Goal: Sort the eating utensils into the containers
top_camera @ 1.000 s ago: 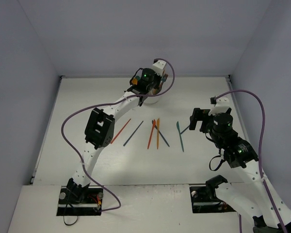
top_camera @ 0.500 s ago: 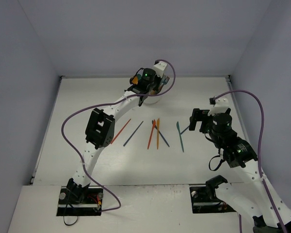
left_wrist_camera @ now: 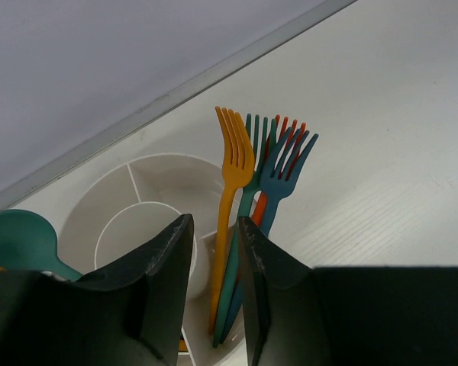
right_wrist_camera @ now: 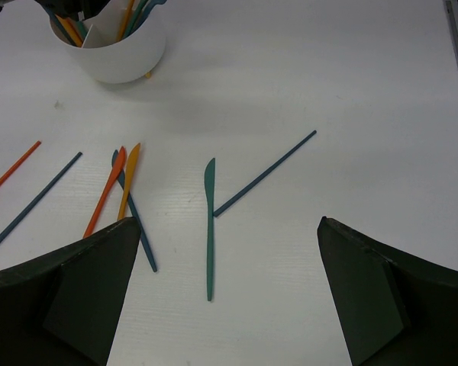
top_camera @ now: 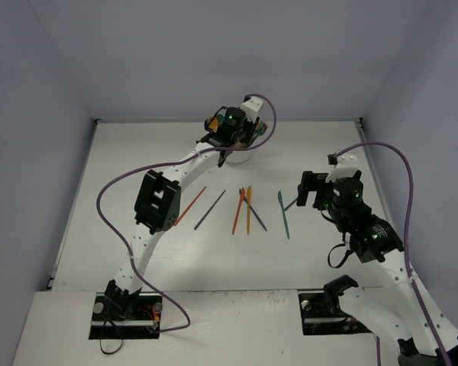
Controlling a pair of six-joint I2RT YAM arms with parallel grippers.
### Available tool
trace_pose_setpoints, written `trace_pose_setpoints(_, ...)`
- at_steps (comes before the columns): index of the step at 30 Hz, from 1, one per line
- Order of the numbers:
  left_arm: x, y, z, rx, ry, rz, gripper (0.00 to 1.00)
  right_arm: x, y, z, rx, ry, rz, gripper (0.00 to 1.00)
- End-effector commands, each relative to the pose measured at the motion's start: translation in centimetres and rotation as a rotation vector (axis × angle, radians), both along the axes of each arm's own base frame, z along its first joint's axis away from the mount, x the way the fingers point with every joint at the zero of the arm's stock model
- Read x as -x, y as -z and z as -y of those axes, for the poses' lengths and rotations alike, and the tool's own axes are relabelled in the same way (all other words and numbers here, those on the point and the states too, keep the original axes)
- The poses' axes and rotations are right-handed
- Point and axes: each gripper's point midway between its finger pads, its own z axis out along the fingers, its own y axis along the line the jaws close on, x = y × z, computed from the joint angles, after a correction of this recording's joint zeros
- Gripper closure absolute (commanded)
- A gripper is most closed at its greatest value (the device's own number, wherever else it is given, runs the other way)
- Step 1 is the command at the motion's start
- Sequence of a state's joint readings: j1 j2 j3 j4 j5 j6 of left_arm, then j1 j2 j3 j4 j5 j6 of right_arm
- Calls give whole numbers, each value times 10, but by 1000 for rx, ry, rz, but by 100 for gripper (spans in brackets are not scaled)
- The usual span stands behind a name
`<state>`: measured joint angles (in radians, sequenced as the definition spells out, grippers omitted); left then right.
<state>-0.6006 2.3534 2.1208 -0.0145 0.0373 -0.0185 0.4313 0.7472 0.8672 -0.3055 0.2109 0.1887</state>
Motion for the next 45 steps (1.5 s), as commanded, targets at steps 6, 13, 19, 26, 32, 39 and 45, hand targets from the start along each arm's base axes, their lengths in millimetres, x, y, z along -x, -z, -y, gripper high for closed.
trace_pose_setpoints(6,42,-115,-19,144,-46,12,48,-14,23,-20,-35,-35,-103,0)
trace_pose_setpoints(13,106,-109,-72,91,-150,-161,28,-19,61,-35,-75,-27,-258,1)
trace_pose_setpoints(19,168,-80,-135,14,-256,-255,14,-19,103,-38,-73,30,-412,9)
trace_pose_setpoints(26,229,-52,-185,17,-314,-344,13,-16,149,-34,-36,102,-554,34)
trace_pose_setpoints(32,260,-42,-207,52,-335,-373,13,-17,175,-33,5,127,-631,48)
trace_pose_setpoints(39,284,-20,-223,41,-349,-419,13,-16,206,-41,12,114,-719,52)
trace_pose_setpoints(45,295,-9,-230,34,-350,-445,13,-16,218,-47,14,113,-731,57)
